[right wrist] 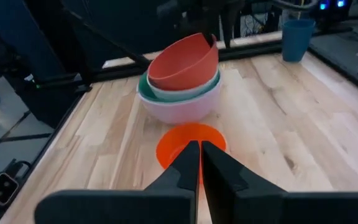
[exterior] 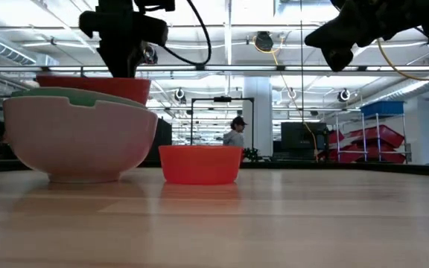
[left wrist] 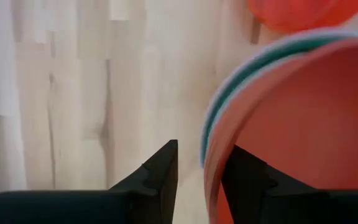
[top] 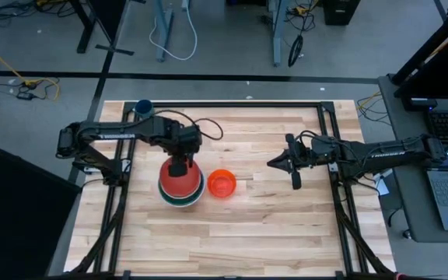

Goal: Nest bowls inside each other
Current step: Stack the orange bowl on top of the white bowl

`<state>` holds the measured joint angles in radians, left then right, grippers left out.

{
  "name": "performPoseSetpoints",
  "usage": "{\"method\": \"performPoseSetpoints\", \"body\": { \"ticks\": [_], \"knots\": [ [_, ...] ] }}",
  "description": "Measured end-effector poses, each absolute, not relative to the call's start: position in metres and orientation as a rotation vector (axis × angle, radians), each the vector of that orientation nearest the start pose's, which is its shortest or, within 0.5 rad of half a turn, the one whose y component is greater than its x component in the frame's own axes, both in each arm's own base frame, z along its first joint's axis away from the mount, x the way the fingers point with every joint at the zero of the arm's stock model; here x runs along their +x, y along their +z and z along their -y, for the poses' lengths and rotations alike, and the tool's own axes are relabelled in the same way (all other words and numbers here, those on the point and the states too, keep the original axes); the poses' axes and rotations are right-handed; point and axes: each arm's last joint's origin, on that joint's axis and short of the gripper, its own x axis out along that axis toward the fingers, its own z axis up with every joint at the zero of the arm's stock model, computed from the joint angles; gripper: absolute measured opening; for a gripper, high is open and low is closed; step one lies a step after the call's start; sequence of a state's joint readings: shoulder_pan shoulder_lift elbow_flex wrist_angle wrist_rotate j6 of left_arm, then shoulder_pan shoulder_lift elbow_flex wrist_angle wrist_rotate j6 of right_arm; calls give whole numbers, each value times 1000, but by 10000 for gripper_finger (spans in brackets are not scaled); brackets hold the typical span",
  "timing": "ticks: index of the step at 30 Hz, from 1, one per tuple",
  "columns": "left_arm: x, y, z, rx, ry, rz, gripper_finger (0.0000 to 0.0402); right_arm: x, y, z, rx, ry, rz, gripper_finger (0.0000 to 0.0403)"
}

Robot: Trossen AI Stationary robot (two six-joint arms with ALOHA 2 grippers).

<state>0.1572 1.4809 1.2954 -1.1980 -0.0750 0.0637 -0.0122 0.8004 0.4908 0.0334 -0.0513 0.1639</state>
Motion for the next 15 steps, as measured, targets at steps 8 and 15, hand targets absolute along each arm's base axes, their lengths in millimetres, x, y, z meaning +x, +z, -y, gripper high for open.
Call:
{"method": "performPoseSetpoints", "body": {
  "ticks": [8,15],
  "knots": [
    [258,291,-44,-81,87,-1365,99,184,250,1,147,20,-260,0],
    [258,292,-43,-116,46,-1359,95,185,248,1,134,21,-269,0]
  ]
}}
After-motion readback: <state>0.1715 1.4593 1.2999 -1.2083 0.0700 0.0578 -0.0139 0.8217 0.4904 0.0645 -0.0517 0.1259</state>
